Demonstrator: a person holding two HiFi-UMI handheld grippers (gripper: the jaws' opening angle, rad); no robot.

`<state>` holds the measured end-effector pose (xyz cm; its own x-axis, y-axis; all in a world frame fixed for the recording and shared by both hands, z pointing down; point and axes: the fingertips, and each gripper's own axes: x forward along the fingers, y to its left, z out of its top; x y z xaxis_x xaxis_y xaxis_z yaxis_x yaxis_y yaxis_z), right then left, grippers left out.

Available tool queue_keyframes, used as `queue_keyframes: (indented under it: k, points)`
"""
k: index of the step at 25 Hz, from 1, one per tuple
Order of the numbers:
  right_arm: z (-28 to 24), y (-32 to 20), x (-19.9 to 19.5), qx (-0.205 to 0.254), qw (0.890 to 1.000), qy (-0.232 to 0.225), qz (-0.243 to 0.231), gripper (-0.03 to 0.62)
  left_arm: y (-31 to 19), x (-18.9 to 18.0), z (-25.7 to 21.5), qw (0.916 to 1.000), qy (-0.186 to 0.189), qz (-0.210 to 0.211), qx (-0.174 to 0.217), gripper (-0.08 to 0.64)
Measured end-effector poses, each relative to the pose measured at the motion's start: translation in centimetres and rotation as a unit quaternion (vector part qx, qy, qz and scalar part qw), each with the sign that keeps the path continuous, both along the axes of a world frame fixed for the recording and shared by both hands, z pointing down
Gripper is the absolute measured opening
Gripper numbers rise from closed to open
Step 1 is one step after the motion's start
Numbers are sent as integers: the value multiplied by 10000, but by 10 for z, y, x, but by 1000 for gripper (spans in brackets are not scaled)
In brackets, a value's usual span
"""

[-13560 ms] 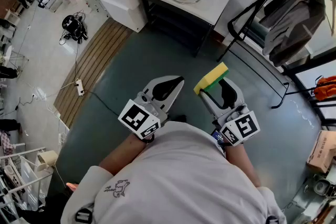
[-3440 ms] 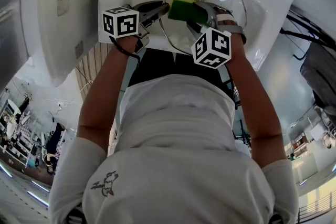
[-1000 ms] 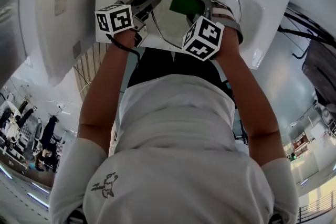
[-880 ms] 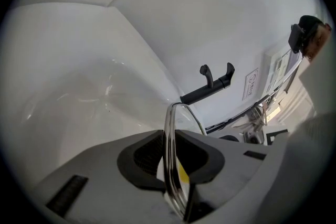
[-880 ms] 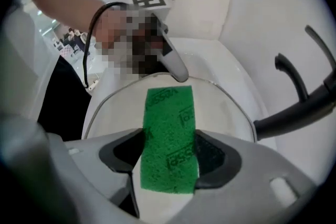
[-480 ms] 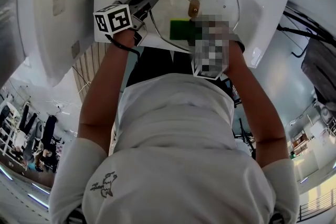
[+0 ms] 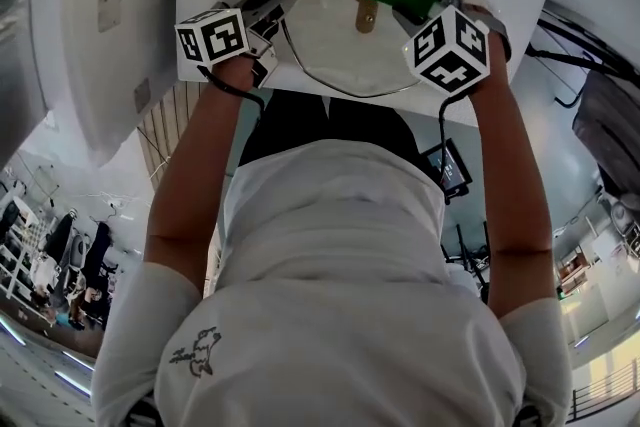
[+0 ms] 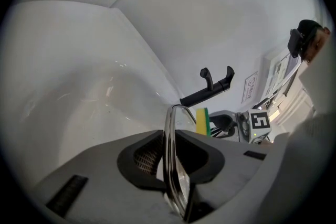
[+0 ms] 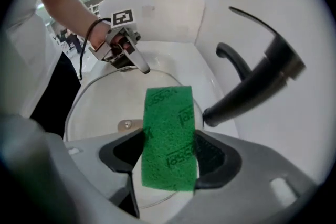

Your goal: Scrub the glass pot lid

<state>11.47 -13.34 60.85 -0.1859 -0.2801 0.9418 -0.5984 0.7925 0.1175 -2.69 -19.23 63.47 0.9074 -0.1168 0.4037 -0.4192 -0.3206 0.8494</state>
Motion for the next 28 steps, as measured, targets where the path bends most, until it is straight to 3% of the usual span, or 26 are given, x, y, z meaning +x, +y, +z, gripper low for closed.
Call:
queue_keyframes:
  k: [4,6,14,20,28]
  points:
    - [17,-31,-34,170,9940,410,-1003,296,-1,0,-1,10000,-36,-42,26,63]
    - [27,-32,-40,65,9929,429,-1104,296,-1,0,-2,9999,-35,-101,38,63]
    - [19,5,1,-250,9995,162,-90,296,-7,-3,-4,9992,-60,-344,219,63]
    - [27,63,-10,-675,9976,139,40,296,-7,0,-4,9987,-101,-428,271,63]
    - [22,122,-55,-1015,9944,-290,80,296,-6,1,-6,9987,-80,-423,256,64]
